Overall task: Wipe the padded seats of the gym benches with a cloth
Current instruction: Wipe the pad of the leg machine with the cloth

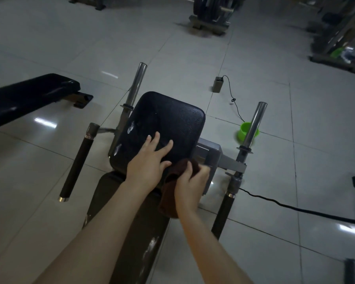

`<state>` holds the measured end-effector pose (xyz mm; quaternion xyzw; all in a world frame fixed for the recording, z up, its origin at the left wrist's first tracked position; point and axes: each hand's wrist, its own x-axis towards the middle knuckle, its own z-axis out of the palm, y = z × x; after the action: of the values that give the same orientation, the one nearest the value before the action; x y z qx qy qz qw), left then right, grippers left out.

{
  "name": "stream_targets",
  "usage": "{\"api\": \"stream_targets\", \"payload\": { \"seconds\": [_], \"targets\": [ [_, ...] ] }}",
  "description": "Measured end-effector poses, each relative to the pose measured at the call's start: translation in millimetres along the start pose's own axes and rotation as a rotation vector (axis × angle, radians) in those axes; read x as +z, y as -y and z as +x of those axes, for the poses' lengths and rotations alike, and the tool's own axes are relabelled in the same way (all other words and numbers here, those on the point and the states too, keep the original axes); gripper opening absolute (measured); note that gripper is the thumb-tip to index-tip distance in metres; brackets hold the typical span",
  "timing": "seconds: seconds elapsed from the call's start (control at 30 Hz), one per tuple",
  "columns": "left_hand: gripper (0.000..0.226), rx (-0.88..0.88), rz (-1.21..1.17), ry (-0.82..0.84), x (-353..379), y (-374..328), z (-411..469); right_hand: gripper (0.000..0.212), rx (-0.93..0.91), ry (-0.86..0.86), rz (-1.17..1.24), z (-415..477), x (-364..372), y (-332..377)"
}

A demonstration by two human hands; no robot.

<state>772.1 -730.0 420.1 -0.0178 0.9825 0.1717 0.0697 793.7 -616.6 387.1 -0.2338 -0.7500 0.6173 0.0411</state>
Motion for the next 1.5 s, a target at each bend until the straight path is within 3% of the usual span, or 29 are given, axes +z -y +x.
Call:
{"api": "stream_targets", "payload": {
  "seconds": [0.33,0.53,0.73,1.2,1.5],
  "targets": [
    [0.059,0.011,-0.017,-0.019,1.5,-1.0,-1.1,0.008,-0.153,-0.187,-0.014,26.7,21.7,6.5],
    [0.058,0.013,-0.060,-0.029,3.4,1.9,-2.7,0.012,-0.216,-0.149,-0.052,51.1,23.5,25.5],
    [0.057,0.000,-0.121,0.007,-3.8,1.8,-5.4,0.026,-0.152,-0.071,-0.153,103.9,20.0,64.3],
    [0.058,-0.012,-0.107,0.013,-11.1,0.9,-8.3,0.006,-0.086,0.038,-0.028,-32.3,-1.6,-26.3],
    [0.056,-0.009,-0.118,-0.010,-4.4,0.2,-7.7,0.013,-0.186,-0.118,-0.061,65.7,24.0,35.5]
  ]
}}
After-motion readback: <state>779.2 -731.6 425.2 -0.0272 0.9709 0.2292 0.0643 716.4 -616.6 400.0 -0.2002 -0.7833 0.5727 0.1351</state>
